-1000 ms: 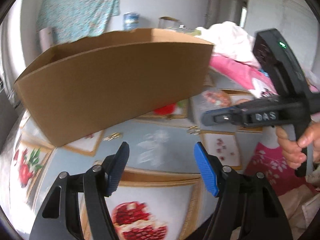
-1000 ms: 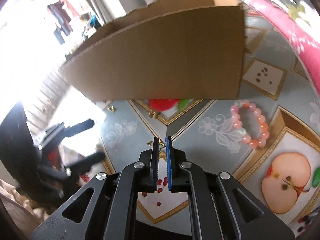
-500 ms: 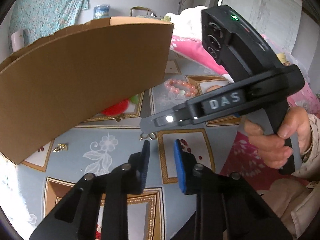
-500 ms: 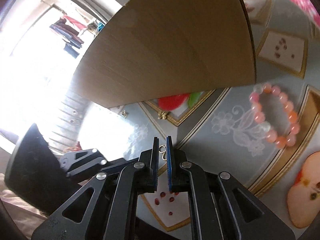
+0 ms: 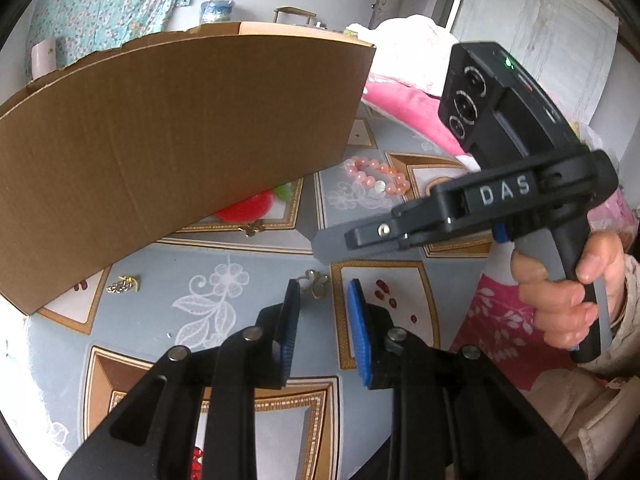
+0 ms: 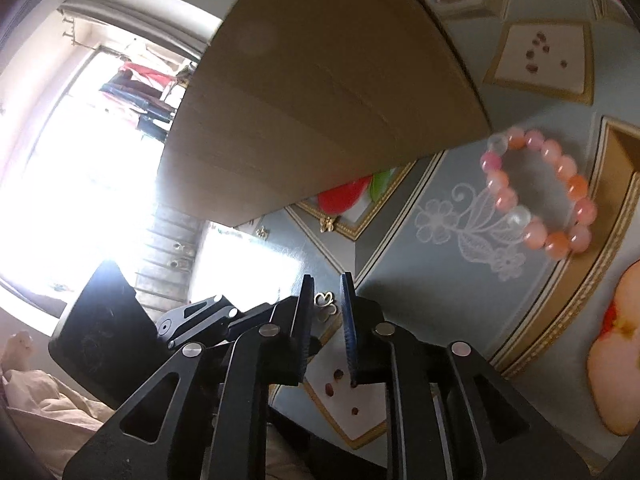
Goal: Organize jewelry
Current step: 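Move both open tools toward the small gold trinkets beside the pink bracelet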
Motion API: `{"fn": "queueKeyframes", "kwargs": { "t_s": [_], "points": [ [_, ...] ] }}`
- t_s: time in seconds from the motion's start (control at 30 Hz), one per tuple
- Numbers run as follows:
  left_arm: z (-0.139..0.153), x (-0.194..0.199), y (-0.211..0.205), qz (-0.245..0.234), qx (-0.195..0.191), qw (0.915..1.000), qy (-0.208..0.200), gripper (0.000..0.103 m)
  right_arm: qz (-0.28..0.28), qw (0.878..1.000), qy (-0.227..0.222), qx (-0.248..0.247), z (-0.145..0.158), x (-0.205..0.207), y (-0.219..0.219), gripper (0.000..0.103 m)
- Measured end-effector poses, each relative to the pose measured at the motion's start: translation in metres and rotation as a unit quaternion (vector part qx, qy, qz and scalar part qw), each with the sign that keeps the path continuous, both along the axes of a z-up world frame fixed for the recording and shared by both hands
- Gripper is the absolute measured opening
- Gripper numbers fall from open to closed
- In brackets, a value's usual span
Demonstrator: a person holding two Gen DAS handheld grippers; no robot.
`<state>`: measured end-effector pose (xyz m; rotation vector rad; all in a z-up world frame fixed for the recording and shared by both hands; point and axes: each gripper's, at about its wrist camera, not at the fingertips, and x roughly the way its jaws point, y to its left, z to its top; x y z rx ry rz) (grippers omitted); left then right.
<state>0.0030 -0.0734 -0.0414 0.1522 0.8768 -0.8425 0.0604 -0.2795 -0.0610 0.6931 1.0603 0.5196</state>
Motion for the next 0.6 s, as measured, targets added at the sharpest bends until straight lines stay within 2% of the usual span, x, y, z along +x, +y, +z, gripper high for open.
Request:
{"fn": "queueKeyframes", "kwargs": {
  "t_s": [0.47, 0.6],
  "points": [
    [-0.002, 0.021, -0.004, -0.003, -0.042, 0.9980, 0.046, 0.024, -0.054, 0.998, -0.011, 0.003, -0.002, -0.014, -0.051, 0.017],
    [0.000, 0.023, -0.006, 0.002, -0.036, 0.9982, 0.047, 0.024, -0.062, 0.998, -0.015, -0.005, -0.003, -0.013, -0.060, 0.017]
  ]
}}
